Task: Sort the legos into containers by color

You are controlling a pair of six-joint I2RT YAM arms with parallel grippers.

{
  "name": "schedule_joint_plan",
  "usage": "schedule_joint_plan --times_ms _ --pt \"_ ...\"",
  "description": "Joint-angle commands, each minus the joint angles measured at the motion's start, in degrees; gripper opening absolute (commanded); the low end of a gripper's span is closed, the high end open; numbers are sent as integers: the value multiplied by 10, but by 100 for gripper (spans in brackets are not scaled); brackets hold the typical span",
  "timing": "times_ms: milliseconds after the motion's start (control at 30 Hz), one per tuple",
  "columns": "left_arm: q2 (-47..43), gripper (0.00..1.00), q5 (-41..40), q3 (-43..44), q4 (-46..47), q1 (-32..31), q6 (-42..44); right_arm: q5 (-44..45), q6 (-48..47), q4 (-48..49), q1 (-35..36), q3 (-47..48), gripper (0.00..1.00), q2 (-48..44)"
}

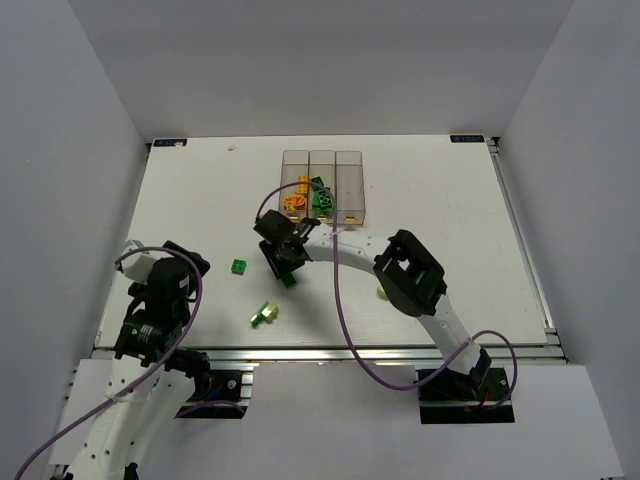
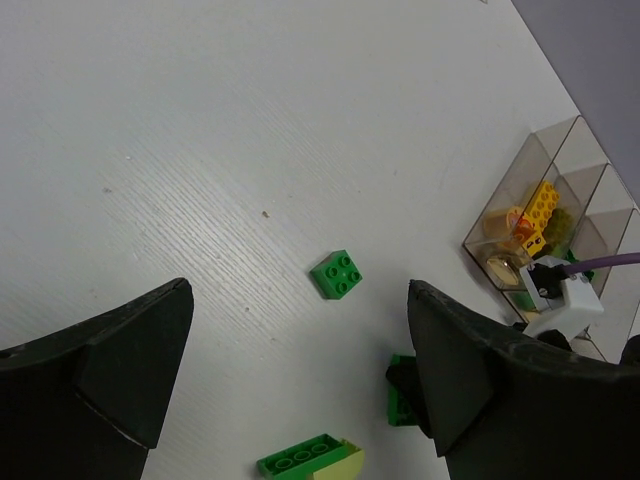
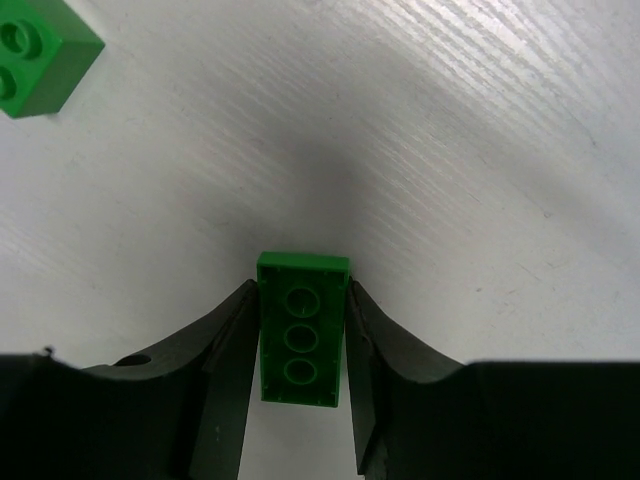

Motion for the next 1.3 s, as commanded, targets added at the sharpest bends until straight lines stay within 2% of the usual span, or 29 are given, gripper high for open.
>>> schedule_joint_plan --times_ms 0,33,67,200,267,400,533,667,833,1267 --pt "23 96 26 -9 34 3 -11 -68 -61 -1 -12 -11 7 -36" --pt "29 96 39 -10 39 3 -11 -78 -74 0 -19 -9 1 -43" --pt "34 95 46 -12 45 3 -12 -85 -102 1 -23 -5 0 -47" --pt "54 78 77 -26 85 3 -21 -200 -194 8 -53 11 0 -69" --pt "61 73 94 -32 100 3 -27 -243 -257 18 -67 7 0 -91" --pt "79 72 117 -43 129 3 -49 -317 -336 53 -105 -24 0 -139" --pt "98 75 136 -49 149 3 -65 -368 -364 64 -171 -21 0 -167" --pt "114 76 152 -55 170 3 -77 -373 -359 90 -231 4 0 -167" --pt "148 77 173 -59 195 3 -82 -298 -283 123 -285 77 0 -114" --pt "216 85 223 -55 224 3 -133 -259 -197 213 -297 131 0 -13"
